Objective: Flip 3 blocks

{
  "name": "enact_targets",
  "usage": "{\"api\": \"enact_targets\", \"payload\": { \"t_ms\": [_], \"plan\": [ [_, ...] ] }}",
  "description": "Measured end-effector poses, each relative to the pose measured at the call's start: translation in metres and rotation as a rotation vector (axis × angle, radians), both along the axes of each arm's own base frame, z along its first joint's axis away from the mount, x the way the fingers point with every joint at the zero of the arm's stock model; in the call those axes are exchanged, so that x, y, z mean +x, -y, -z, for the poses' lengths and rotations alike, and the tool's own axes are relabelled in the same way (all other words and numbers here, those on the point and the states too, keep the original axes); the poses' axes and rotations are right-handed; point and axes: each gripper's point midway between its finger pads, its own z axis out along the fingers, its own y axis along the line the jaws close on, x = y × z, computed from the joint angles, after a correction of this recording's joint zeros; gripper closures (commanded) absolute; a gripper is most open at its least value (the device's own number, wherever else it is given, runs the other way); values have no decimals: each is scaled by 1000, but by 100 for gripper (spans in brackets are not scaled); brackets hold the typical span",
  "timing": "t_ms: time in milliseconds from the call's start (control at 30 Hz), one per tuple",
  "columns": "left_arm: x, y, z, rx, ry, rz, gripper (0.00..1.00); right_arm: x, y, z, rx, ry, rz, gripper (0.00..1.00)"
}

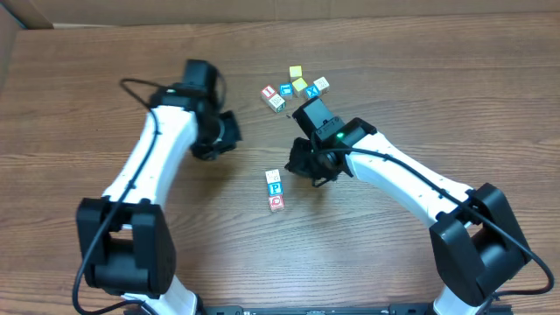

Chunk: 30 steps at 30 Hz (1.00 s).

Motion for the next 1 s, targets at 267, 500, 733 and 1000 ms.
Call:
{"api": "enact_targets", "payload": {
  "t_ms": [267,500,733,1000],
  "plan": [
    [-22,-3,28,-29,-69,5,96,1,5,7,-45,38,-75,96],
    [-67,14,59,-51,-196,56,96,-15,18,30,-92,-10,-86,96],
    [-111,44,82,-84,-290,156,96,-16,20,36,-106,-16,-88,96],
    [-111,65,87,-121,-257,184,96,-15,20,36,-105,-13,-91,96]
  ]
}}
